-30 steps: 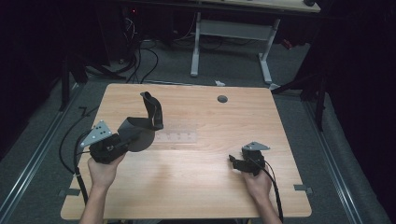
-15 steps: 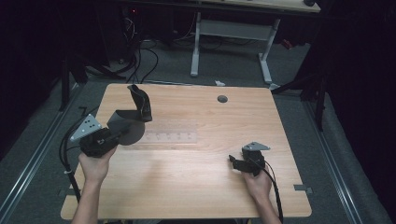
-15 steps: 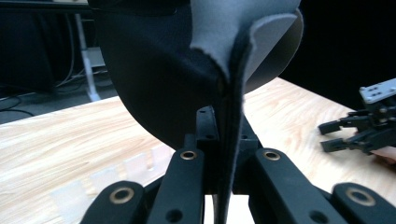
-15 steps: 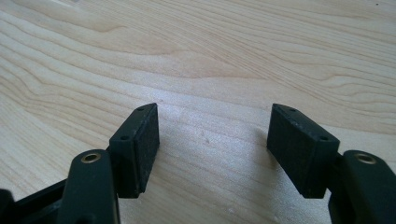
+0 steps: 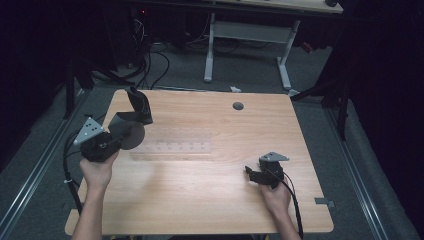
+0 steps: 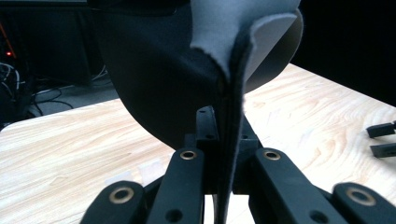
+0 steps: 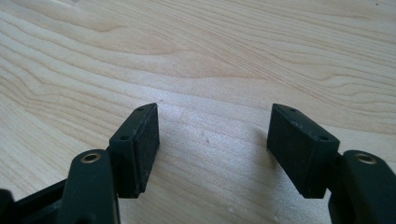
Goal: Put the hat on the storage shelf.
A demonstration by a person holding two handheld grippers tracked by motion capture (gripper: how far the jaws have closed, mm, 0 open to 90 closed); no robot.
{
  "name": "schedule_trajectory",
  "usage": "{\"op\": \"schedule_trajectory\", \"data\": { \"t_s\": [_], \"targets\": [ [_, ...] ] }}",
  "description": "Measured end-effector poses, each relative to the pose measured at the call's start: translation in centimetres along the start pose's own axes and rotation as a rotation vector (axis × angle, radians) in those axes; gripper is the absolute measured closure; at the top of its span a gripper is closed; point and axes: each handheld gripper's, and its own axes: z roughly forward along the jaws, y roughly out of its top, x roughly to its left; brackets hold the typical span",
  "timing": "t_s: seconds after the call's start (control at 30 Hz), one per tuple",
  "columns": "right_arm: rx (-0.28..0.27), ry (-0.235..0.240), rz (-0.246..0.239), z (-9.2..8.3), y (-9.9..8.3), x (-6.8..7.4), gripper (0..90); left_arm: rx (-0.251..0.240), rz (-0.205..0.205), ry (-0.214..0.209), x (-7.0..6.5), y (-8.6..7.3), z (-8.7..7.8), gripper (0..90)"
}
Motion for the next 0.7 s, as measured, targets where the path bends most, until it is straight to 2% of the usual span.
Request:
{"op": "schedule_trajectory", "data": {
  "t_s": [0.17,0.47,0.7],
  "targets": [
    [0.001,0.0,0.0,0.0,0.0,0.0,34.6,-0.002,0.007,0.029,1.1,-0.3,0.7,85.8],
    [0.001,0.0,0.001,0.0,0.0,0.0,34.6,-0.007,0.081,0.065,2.0,-1.1,1.4,85.8],
    [0.001,-0.001,0.0,0.0,0.0,0.0,34.6,-0.018,0.096,0.101,2.9,-1.6,1.8,85.7]
  ]
}}
